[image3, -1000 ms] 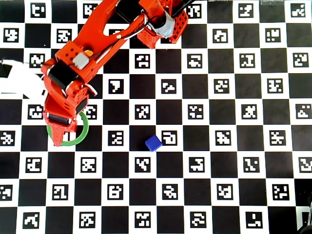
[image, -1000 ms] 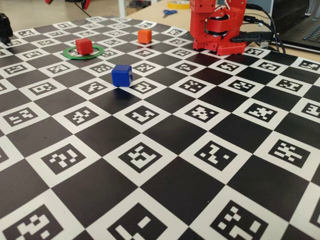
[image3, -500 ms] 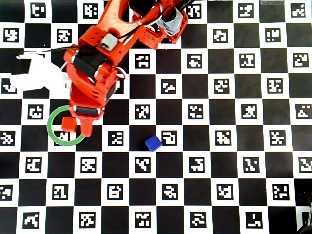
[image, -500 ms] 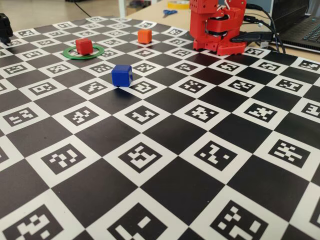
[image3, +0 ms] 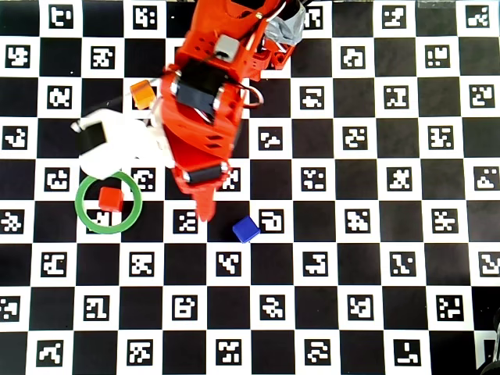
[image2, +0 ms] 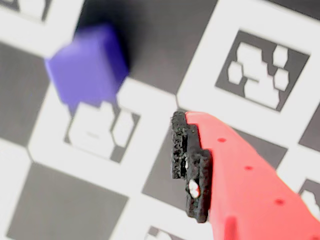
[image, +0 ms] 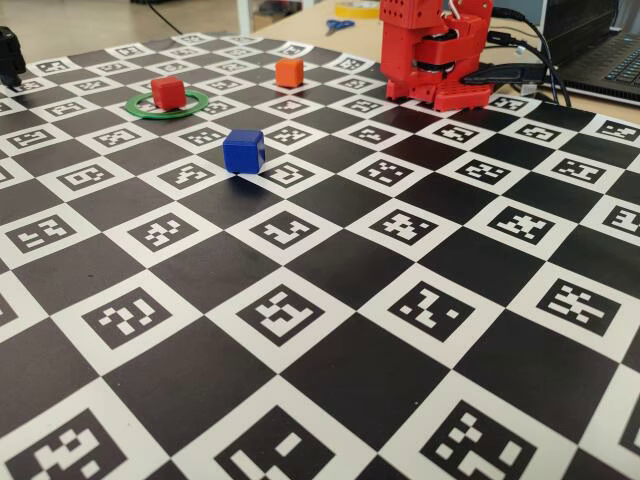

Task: Grab the red cube then put it in the green circle then put the blue cube on top and finally the orange cube on top

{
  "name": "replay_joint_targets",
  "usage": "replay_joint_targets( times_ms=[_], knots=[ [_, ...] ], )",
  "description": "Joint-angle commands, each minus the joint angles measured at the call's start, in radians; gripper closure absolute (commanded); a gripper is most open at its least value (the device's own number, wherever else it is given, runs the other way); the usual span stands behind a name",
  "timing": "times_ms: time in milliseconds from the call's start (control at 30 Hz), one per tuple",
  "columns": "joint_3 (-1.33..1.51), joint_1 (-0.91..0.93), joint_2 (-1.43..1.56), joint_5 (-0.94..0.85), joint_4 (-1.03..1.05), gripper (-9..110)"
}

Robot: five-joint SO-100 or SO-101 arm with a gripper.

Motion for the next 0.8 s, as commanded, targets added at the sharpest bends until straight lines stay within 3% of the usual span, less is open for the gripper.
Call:
replay_joint_targets(
  times_ms=[0,100,767],
  knots=[
    [0.023,-0.064,0.098,0.009,0.025,66],
    [0.058,-0.089,0.087,0.005,-0.014,61],
    [0.302,-0.078,-0.115,-0.012,-0.397,58]
  ],
)
